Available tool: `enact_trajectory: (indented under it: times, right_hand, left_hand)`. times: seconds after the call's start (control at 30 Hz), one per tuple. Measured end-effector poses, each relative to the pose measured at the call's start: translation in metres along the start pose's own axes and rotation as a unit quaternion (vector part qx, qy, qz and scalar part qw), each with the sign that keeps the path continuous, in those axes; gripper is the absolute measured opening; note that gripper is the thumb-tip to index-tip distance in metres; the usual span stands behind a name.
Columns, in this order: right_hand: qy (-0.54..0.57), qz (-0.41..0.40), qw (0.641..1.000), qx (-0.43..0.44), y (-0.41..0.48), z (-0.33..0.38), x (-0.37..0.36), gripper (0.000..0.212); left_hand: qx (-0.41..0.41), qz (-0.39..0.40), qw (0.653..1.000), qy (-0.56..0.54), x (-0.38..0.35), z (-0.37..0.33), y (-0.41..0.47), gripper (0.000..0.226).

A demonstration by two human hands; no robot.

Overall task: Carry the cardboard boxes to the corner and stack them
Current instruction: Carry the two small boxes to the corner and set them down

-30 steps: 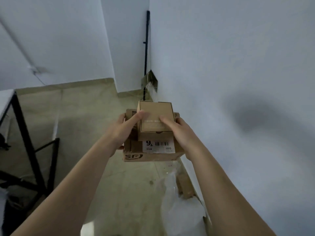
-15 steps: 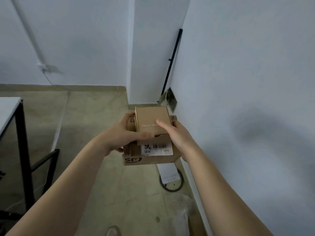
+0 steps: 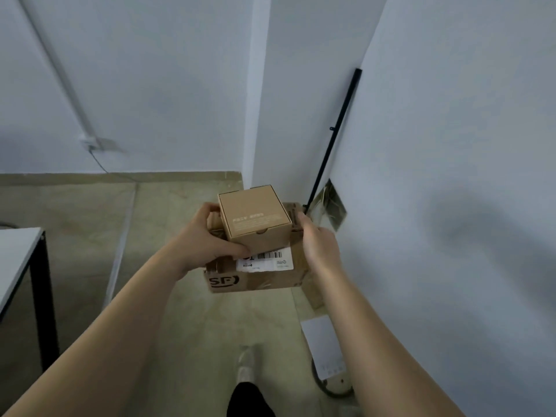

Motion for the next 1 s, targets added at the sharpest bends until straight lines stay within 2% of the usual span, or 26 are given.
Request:
enact_trajectory:
  times: [0.13, 0.23, 0.37, 0.47, 0.53, 0.7, 0.83, 1.0]
  right_hand:
    - [0.011, 0.016, 1.000, 0.006, 0.087, 0.010, -0.030, 0.021]
    - [0.062, 0.045, 0.997, -0.001, 0.161, 0.029, -0.059, 0.036]
    - [0.136, 0.091, 0.986, -0.029, 0.248, 0.054, -0.089, 0.036]
    - [0.165, 0.117, 0.978, -0.039, 0.297, 0.076, -0.103, 0.047]
    - [0.189, 0.125, 0.972, -0.055, 0.331, 0.085, -0.114, 0.051]
    - [0.257, 0.089, 0.958, -0.096, 0.397, 0.106, -0.139, 0.061]
    - [0.253, 0.061, 0.962, -0.083, 0.446, 0.129, -0.164, 0.067]
    - [0.195, 0.047, 0.979, -0.040, 0.499, 0.170, -0.205, 0.073]
  left_hand:
    - [-0.019, -0.023, 0.999, -0.013, 0.026, -0.028, 0.076, 0.093]
    - [-0.018, -0.023, 0.999, -0.025, 0.048, -0.060, 0.142, 0.095]
    - [-0.007, -0.026, 0.999, -0.042, 0.077, -0.094, 0.217, 0.093]
    - [-0.024, -0.029, 0.998, -0.047, 0.100, -0.116, 0.260, 0.090]
    - [-0.030, -0.024, 0.998, -0.049, 0.118, -0.130, 0.288, 0.097]
    - [-0.079, -0.007, 0.992, -0.095, 0.163, -0.150, 0.348, 0.120]
    - [-0.118, -0.008, 0.979, -0.165, 0.200, -0.158, 0.399, 0.104]
    - [-0.160, 0.011, 0.967, -0.200, 0.260, -0.173, 0.472, 0.105]
Point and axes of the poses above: each hand's wrist, its own y-axis towards the middle knuckle, its own x-axis out of the back of the hand, z = x × y, the point moved 1 cm from there along y, towards the middle knuckle, and after that the axes turned 9 degrees about x, right-handed, at the moved point
